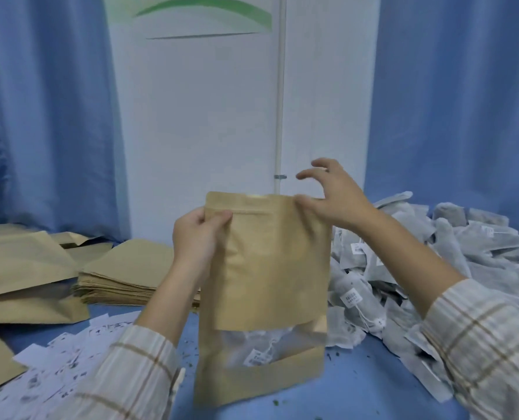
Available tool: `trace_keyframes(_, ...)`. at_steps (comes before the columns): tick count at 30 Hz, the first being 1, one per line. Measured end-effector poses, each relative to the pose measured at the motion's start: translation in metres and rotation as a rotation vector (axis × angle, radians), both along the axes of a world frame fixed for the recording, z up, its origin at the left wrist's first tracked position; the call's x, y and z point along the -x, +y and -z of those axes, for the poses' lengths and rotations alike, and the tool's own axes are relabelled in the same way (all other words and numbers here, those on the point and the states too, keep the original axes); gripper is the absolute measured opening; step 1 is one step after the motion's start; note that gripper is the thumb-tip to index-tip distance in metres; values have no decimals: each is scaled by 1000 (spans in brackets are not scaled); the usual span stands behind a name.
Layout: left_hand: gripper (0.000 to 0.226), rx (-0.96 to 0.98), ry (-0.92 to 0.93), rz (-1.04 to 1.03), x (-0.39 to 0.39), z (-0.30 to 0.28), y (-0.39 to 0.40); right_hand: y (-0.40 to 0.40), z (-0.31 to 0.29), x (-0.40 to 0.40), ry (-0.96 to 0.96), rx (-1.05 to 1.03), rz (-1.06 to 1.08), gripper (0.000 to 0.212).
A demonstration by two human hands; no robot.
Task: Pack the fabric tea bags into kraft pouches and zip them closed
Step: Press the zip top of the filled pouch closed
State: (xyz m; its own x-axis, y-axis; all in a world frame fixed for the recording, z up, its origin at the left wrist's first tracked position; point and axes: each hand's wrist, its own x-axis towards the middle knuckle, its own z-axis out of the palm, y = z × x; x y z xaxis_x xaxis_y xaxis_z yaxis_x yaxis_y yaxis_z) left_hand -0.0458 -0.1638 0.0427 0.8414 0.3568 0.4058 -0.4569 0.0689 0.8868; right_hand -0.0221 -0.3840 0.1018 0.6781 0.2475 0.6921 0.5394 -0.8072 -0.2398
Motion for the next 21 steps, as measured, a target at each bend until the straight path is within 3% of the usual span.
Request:
trace_keyframes(3,15,-60,-48,31,8,-1,-21,42,-10,13,-98,10,-18,34)
trace_keyframes(7,31,-82,-88,72,17,-7,-37,83,-7,15,-247,204,221,57)
trace_keyframes(10,39,-66,-104,55,21,-8,-41,87,-3,12,-423,323,400,57)
trace_keyframes(14,47,-205,-82,-117,23,-9,-44,90,-1,22,-757,165,520,48)
trace_keyframes(18,55,-237,-149,-243,27,-3,-44,87,5,18,-672,231,382,54)
trace_keyframes(21,55,-161,-115,-226,24,1,-36,73,10,5,-417,181,313,64)
